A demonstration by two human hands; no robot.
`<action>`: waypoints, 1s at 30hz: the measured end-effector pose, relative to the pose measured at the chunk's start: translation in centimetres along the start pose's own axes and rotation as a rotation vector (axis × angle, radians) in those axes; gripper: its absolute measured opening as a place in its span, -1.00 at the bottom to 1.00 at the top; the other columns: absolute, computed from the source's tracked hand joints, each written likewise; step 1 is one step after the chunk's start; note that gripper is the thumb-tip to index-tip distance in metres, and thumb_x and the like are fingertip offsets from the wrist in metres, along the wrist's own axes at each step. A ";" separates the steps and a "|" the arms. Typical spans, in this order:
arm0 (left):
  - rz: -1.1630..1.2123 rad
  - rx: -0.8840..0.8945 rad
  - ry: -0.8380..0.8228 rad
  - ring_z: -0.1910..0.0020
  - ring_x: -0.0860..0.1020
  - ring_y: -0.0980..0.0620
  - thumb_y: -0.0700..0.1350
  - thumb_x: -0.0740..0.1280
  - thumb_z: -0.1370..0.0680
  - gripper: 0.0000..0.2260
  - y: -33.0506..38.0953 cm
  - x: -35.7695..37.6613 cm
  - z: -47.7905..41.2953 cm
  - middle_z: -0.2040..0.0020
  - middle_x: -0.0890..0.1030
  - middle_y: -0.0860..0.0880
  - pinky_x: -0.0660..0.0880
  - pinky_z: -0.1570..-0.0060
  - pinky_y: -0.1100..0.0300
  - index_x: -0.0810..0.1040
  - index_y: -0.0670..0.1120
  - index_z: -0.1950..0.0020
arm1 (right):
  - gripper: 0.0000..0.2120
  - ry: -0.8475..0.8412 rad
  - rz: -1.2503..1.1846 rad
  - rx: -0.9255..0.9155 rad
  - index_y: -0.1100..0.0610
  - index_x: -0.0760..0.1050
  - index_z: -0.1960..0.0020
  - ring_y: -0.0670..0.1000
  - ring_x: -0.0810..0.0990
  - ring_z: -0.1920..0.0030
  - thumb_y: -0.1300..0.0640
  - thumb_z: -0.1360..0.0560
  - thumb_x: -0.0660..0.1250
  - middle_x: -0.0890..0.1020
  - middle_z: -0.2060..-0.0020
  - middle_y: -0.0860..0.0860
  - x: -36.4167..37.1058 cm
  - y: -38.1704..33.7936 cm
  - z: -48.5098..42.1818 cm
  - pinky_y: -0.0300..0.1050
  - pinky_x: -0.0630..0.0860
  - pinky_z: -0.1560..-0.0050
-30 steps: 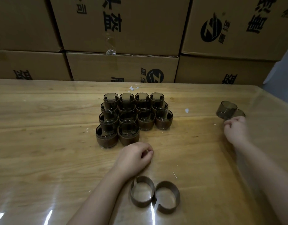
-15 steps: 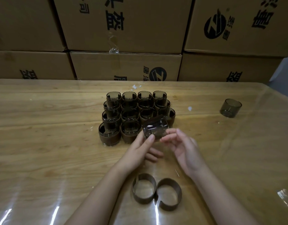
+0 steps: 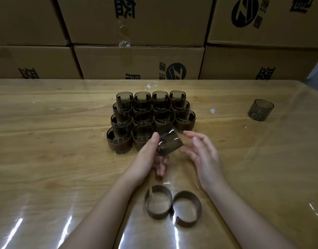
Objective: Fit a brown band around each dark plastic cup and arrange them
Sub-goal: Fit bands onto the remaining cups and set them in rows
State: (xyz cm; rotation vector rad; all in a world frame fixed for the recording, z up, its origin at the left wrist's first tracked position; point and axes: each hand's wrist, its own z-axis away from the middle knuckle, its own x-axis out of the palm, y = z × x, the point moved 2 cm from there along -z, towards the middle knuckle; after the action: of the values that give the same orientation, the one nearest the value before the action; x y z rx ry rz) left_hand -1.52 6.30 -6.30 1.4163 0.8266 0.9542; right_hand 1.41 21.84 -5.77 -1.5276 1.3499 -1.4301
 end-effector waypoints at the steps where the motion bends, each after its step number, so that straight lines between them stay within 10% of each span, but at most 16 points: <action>1: -0.004 -0.010 -0.009 0.59 0.45 0.02 0.40 -0.02 -0.47 -0.37 -0.1 -0.1 -0.1 0.43 0.50 -0.04 0.36 0.56 0.26 0.55 -0.10 0.02 | -0.77 -0.036 0.050 -0.011 0.12 0.56 -0.13 -0.01 0.64 -0.07 0.04 -0.54 0.30 0.69 -0.02 -0.01 0.2 0.0 0.1 -0.13 0.55 -0.02; 7: 0.070 -0.039 -0.105 0.65 0.37 0.03 0.44 -0.10 -0.46 -0.10 -0.2 -0.8 -0.3 0.50 0.39 -0.07 0.34 0.59 0.31 0.41 -0.45 -0.03 | -0.53 -0.246 0.309 -0.129 0.04 0.40 -0.37 -0.12 0.37 -0.42 -0.09 -0.50 0.20 0.45 -0.39 -0.05 1.1 -0.1 0.7 -0.16 0.32 -0.40; 17: 0.239 -0.042 -0.219 0.63 0.28 0.08 0.42 -0.09 -0.51 -0.35 0.6 -0.7 0.2 0.49 0.31 0.00 0.33 0.59 0.34 0.61 0.03 -0.11 | -0.53 -0.266 0.297 -0.054 0.03 0.46 -0.31 -0.14 0.32 -0.45 -0.15 -0.49 0.17 0.43 -0.40 -0.17 1.1 0.3 0.4 0.22 0.25 -0.46; 27: 0.174 0.070 0.015 0.51 0.50 0.06 0.48 0.30 -0.31 -0.15 1.0 0.5 0.4 0.29 0.55 -0.03 0.46 0.46 0.25 0.38 -0.23 -0.24 | -0.45 -0.265 0.317 -0.036 -0.01 0.37 -0.44 -0.10 0.33 -0.45 -0.18 -0.51 0.20 0.44 -0.41 -0.11 0.4 0.8 0.2 0.20 0.23 -0.46; 30: 0.068 0.149 0.167 0.50 0.55 0.04 0.26 0.26 -0.47 -0.40 0.9 0.4 0.4 0.23 0.56 -0.08 0.47 0.44 0.21 0.30 -0.22 -0.22 | -0.45 -0.270 0.315 -0.035 -0.02 0.37 -0.44 -0.14 0.34 -0.44 -0.19 -0.50 0.21 0.45 -0.40 -0.15 0.4 1.0 0.3 0.18 0.25 -0.46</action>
State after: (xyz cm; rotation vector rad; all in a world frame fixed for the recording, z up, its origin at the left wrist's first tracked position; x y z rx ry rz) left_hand -1.10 6.41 -5.34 1.5151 0.9962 1.0924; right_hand 1.40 21.12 -6.59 -1.3974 1.3800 -0.9751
